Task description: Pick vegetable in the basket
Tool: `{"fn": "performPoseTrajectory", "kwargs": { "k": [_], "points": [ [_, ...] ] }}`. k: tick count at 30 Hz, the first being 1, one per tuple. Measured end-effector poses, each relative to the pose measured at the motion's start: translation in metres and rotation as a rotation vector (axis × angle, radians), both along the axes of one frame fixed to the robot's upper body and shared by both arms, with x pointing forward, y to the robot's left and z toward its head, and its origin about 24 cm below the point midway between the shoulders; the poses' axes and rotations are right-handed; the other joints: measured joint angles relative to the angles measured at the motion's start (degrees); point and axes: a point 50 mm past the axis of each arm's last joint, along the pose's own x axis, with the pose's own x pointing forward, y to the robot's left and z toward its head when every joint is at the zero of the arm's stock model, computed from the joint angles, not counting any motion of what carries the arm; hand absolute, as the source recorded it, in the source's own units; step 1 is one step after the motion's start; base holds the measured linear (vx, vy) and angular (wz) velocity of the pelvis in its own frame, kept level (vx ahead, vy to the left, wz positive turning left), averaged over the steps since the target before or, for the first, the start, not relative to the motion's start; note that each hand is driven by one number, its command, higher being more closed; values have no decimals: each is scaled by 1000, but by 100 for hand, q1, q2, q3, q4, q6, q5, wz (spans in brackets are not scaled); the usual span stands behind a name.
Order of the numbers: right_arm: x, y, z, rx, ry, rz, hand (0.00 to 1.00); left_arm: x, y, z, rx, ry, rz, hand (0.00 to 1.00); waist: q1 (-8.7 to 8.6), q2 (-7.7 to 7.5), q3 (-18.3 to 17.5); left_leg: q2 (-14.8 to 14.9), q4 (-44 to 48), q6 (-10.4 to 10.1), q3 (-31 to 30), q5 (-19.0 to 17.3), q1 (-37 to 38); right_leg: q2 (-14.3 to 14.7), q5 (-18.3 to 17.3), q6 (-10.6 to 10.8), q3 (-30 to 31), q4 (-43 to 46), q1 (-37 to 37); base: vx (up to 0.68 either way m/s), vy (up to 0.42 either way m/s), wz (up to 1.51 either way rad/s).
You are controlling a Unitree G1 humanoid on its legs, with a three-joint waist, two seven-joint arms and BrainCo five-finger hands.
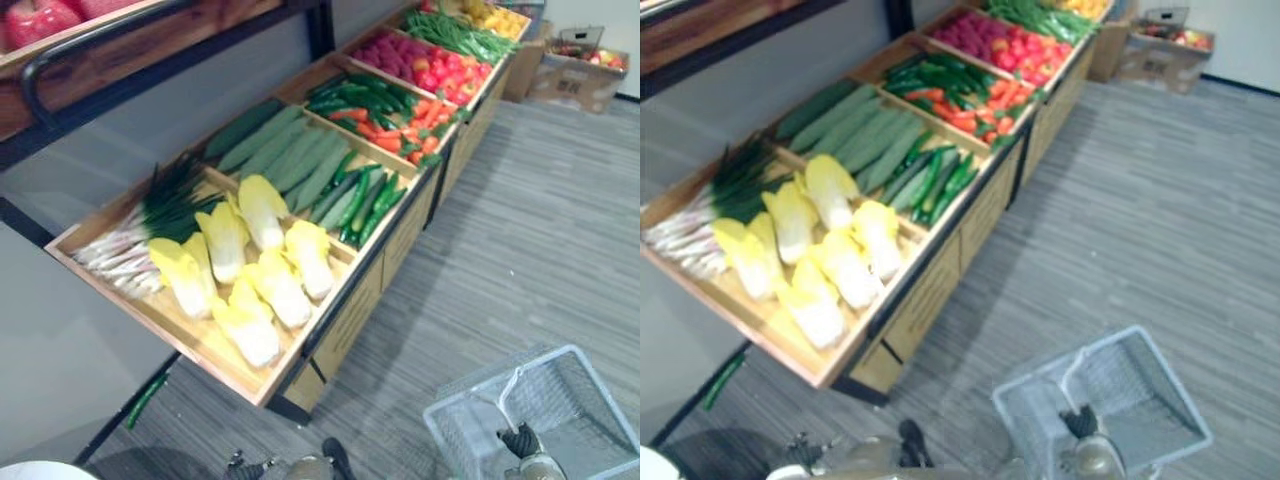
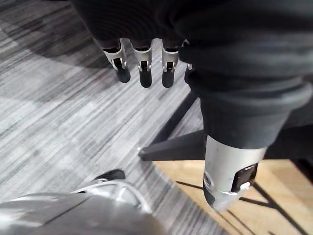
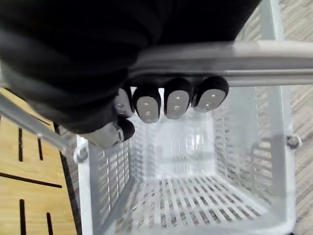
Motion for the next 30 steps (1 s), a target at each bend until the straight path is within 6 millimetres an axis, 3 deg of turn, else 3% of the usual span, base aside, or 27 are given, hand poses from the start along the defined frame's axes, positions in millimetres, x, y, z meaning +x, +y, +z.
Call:
{"fn": "performPoseTrajectory", "kwargs": {
  "k": [1,2,4,6,8,9,11,12,13,14,15,16,17,19,20,23,27,30],
  "points": [
    [-4,2,-2,5,14,-3,100,2,4,2,13,-13,-3,0,-31,10,1,-22,-158,34,-199,30,167,37,342,163,293,542,-273,255,42,73],
    [-5,4,-4,13,24,-5,100,3,5,3,17,-19,-2,0,-37,15,25,-6,-204,47,-346,37,229,117,226,177,404,827,-405,306,4,99],
    [-17,6,-9,22,56,-16,100,10,13,8,41,-41,-14,0,-46,-113,8,30,-282,7,-1029,58,405,329,-657,-5,217,950,-652,336,-87,145],
    [-32,2,-12,19,93,-50,100,17,11,10,39,-73,-16,0,-57,-97,18,26,-291,-103,-1692,17,470,460,-846,-228,167,-152,-686,317,-150,157],
    [-37,2,-14,22,107,-64,100,19,8,11,35,-84,-13,0,-58,-85,24,22,-319,-195,-2160,-11,443,563,-804,-167,553,-1315,-716,208,-206,147],
    [-40,0,-14,25,111,-82,100,24,8,12,31,-98,2,0,-64,-75,24,19,-348,-333,-2622,2,338,598,-760,-190,1041,-2080,-740,216,-304,191],
    [-49,-6,-14,26,117,-145,100,36,10,16,43,-132,7,0,-129,-52,24,39,-287,-633,-3589,-10,103,604,-716,-161,1836,-2516,-703,254,-476,233],
    [-51,-7,-14,26,119,-155,100,38,12,17,51,-136,4,0,-150,-66,14,58,-241,-744,-3810,-21,25,593,-682,-90,1923,-2611,-631,211,-562,231],
    [-57,-6,-16,30,136,-165,100,38,20,20,72,-139,6,0,-151,-213,-36,69,-208,-931,-4149,-16,-108,571,-570,91,1909,-2940,-456,167,-813,200],
    [-53,-12,-15,19,138,-173,100,34,19,16,65,-118,31,0,-130,-58,23,350,-203,-1082,-4385,26,-110,777,-562,149,1482,-2790,-319,111,-629,172],
    [-52,-19,-12,1,131,-186,100,32,14,14,51,-111,28,0,-112,19,-8,473,-236,-1036,-4302,131,-122,827,-621,27,1274,-2788,-317,160,-624,125],
    [-46,-33,-6,-30,107,-196,100,22,4,8,23,-86,47,0,-42,239,-13,641,-302,-1049,-4096,476,-128,996,-723,-92,1010,-2760,-203,123,-246,90],
    [-45,-40,-3,-45,97,-205,100,15,0,5,9,-72,72,0,-43,358,-9,764,-432,-1100,-3980,726,-126,1121,-785,-180,812,-2794,-75,123,-327,99],
    [-39,-42,-1,-31,67,-235,100,-3,3,1,-11,-49,173,0,-19,407,-34,945,-649,-1141,-3825,1254,-143,1304,-848,-308,467,-2906,103,82,-310,76],
    [-36,-40,-1,-19,40,-253,100,-15,1,-3,-31,-20,226,0,-34,393,-35,990,-605,-957,-3204,1480,-242,1329,-875,-394,235,-2963,175,91,-261,51],
    [-39,-49,3,-5,-15,-362,100,-32,-5,-9,-61,39,278,0,-31,399,-36,975,-414,-897,-1622,1486,-294,1281,-894,-446,128,-3002,191,83,-142,24],
    [-62,-58,-1,17,-6,-564,100,-48,-2,-11,-70,58,407,0,-47,456,-94,809,-911,-894,-1282,1491,33,1235,-862,-389,167,-3153,303,74,41,-1],
    [-80,-53,-8,49,52,-667,100,-49,6,-9,-49,46,449,0,-82,538,-155,686,-1295,-893,-1143,1494,199,1178,-766,-264,168,-3306,373,26,109,2]
  ]
}}
